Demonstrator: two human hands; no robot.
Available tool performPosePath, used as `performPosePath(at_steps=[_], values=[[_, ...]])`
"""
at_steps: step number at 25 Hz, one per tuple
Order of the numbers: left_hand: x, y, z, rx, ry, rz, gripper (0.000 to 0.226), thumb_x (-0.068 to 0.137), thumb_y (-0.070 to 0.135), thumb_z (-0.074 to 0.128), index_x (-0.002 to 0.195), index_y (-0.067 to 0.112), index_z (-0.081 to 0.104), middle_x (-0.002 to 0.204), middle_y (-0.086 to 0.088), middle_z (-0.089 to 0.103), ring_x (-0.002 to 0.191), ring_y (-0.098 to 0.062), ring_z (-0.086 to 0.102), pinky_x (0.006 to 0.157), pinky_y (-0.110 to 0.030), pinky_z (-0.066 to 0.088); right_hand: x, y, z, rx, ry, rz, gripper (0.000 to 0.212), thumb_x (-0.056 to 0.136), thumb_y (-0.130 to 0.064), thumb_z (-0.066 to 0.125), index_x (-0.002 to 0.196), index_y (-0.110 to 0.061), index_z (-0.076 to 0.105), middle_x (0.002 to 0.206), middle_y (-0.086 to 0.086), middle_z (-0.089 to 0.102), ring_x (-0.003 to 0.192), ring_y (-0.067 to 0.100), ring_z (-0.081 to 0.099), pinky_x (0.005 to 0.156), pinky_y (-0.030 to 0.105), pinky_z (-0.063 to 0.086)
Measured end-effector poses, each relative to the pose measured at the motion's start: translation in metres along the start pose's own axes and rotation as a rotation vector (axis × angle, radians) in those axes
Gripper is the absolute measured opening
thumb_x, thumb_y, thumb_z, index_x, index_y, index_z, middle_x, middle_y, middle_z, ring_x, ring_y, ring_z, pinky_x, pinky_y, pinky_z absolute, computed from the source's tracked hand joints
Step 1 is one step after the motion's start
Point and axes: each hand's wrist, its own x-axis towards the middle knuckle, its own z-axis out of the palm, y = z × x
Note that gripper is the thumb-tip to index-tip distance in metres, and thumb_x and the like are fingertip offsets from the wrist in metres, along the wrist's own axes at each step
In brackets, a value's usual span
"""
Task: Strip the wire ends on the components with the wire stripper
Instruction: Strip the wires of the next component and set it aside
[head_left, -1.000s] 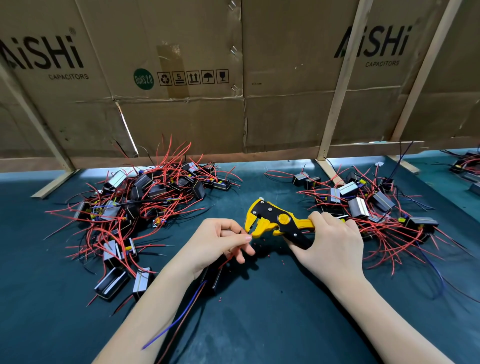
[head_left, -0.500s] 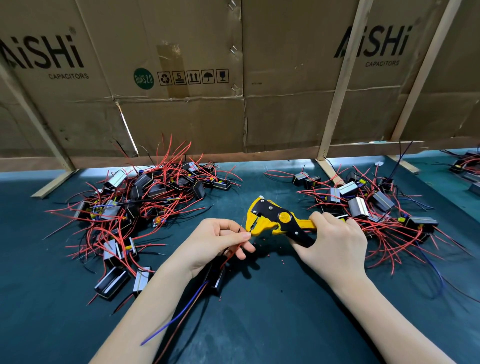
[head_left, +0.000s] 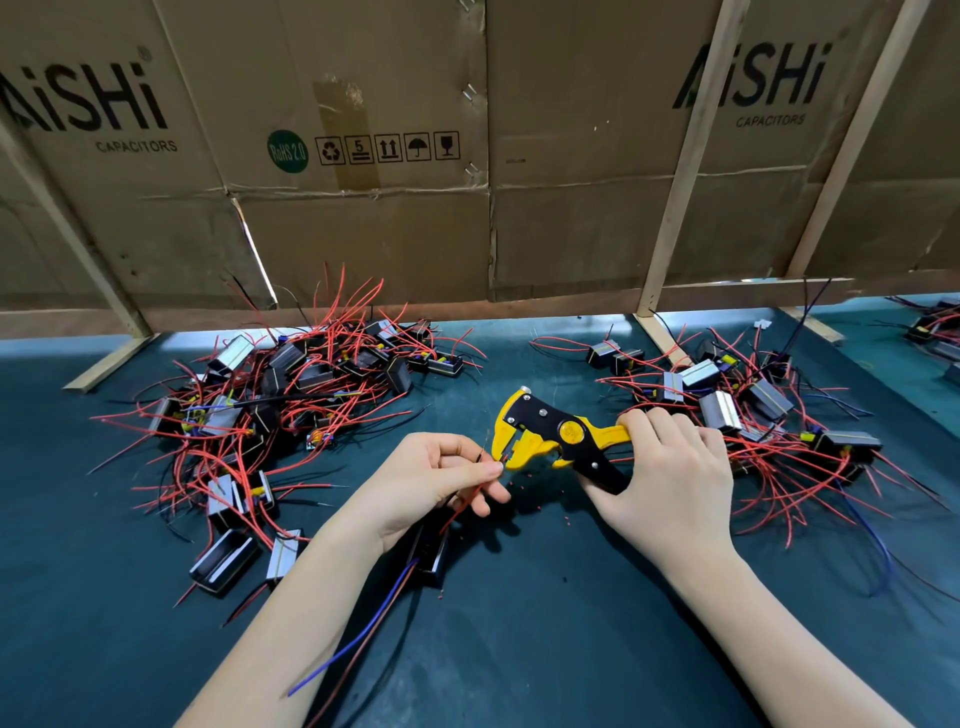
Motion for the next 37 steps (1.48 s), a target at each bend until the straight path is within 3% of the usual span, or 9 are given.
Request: performPosePath(at_steps=[7, 12, 22, 31, 37], values=[[-0.0003, -0.0007, -0.0001, 0.003, -0.011, 0.007, 0.008, 0.089, 0.01, 0.068, 0.088, 0.003, 0.066, 0.082, -0.017, 0.075, 0.055, -0.013, 0.062, 0.054, -0.018, 0.047, 0.0001, 0.0008, -0.0007, 0.007, 0.013, -0.011, 0.045, 0.07, -0.056, 0.073, 0.076, -0.012, 0.061, 0.067, 0.001, 0.055, 0.065, 0.029, 0.056, 0.065, 0.038, 0.036], [-0.0006, -0.0005, -0.0007, 0.005, -0.012, 0.013, 0.008, 0.089, 0.01, 0.068, 0.088, 0.003, 0.066, 0.082, -0.017, 0.075, 0.055, -0.013, 0.062, 0.054, -0.018, 0.047, -0.0002, 0.001, -0.0008, 0.017, 0.017, -0.018, 0.045, 0.07, -0.055, 0.071, 0.073, -0.012, 0.06, 0.065, 0.0, 0.054, 0.063, 0.029, 0.057, 0.064, 0.037, 0.034], [0.0003, -0.0002, 0.0024, -0.027, 0.018, 0.018, 0.007, 0.089, 0.009, 0.067, 0.086, 0.004, 0.066, 0.079, -0.014, 0.075, 0.054, -0.011, 0.063, 0.053, -0.016, 0.047, -0.001, 0.0007, 0.0007, 0.03, -0.015, 0.007, 0.048, 0.064, -0.052, 0.082, 0.076, -0.011, 0.061, 0.066, 0.001, 0.055, 0.065, 0.031, 0.057, 0.064, 0.037, 0.036], [0.002, -0.001, 0.0035, -0.047, 0.038, 0.039, 0.007, 0.089, 0.011, 0.067, 0.086, 0.005, 0.066, 0.084, -0.016, 0.075, 0.057, -0.012, 0.064, 0.058, -0.016, 0.048, -0.0009, 0.0004, -0.0001, 0.055, -0.046, 0.037, 0.054, 0.061, -0.055, 0.081, 0.082, -0.01, 0.062, 0.071, 0.001, 0.057, 0.068, 0.031, 0.058, 0.066, 0.038, 0.038], [0.002, -0.0011, 0.0032, -0.063, 0.028, 0.045, 0.006, 0.089, 0.011, 0.067, 0.086, 0.006, 0.066, 0.085, -0.016, 0.076, 0.058, -0.013, 0.066, 0.06, -0.017, 0.05, -0.0008, -0.0018, -0.0006, 0.075, -0.055, 0.058, 0.056, 0.063, -0.061, 0.068, 0.085, -0.009, 0.063, 0.074, 0.002, 0.058, 0.071, 0.031, 0.058, 0.066, 0.038, 0.04]])
